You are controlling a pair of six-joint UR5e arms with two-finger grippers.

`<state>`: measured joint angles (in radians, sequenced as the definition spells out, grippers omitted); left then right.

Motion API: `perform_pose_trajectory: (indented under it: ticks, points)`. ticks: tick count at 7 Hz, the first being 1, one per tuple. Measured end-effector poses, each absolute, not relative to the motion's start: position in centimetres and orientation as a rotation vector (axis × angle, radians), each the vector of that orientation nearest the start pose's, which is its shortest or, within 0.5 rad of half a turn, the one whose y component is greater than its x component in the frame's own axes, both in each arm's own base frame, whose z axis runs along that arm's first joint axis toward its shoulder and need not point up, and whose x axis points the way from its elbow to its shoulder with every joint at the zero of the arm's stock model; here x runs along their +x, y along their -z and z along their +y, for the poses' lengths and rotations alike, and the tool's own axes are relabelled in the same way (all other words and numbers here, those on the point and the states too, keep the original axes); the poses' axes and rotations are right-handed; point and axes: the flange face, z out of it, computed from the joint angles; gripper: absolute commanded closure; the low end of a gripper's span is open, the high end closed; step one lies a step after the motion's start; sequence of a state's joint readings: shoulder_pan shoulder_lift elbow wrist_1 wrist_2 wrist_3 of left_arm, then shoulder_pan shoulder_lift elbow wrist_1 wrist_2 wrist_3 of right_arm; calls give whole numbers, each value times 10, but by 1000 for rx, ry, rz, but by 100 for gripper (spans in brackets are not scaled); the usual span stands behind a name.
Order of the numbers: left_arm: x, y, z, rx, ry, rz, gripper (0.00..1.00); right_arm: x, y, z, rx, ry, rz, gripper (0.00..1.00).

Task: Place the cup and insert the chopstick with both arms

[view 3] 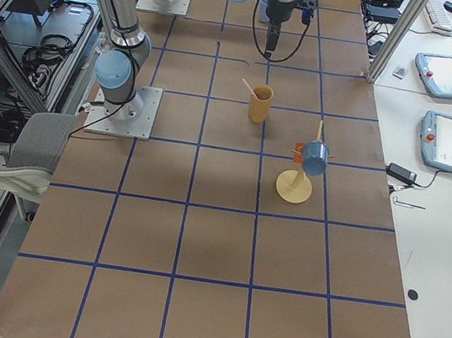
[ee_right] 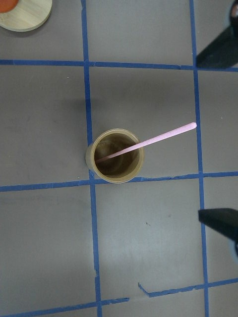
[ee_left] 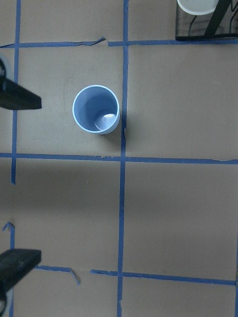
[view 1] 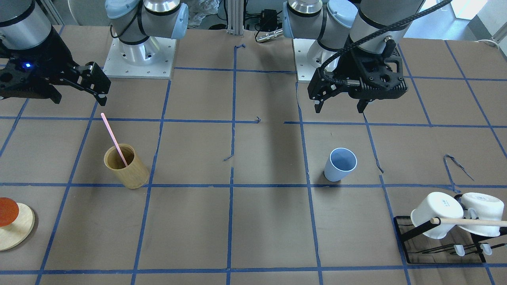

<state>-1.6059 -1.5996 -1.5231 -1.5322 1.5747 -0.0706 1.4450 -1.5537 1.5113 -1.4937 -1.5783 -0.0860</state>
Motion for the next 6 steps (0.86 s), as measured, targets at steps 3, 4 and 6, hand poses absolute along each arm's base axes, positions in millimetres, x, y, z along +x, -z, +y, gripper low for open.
perform_pose_trajectory:
  ticks: [3, 4, 6]
  points:
    - [-152, -500, -506, -56, 88, 3147, 0, 69, -501, -509, 46, -47, 3146, 0]
    - [-151, -500, -506, -57, 87, 3146, 0, 68, -502, -509, 48, -47, 3146, 0]
    - [-150, -500, -505, -59, 88, 3140, 0, 66, -503, -506, 57, -61, 3150, 0]
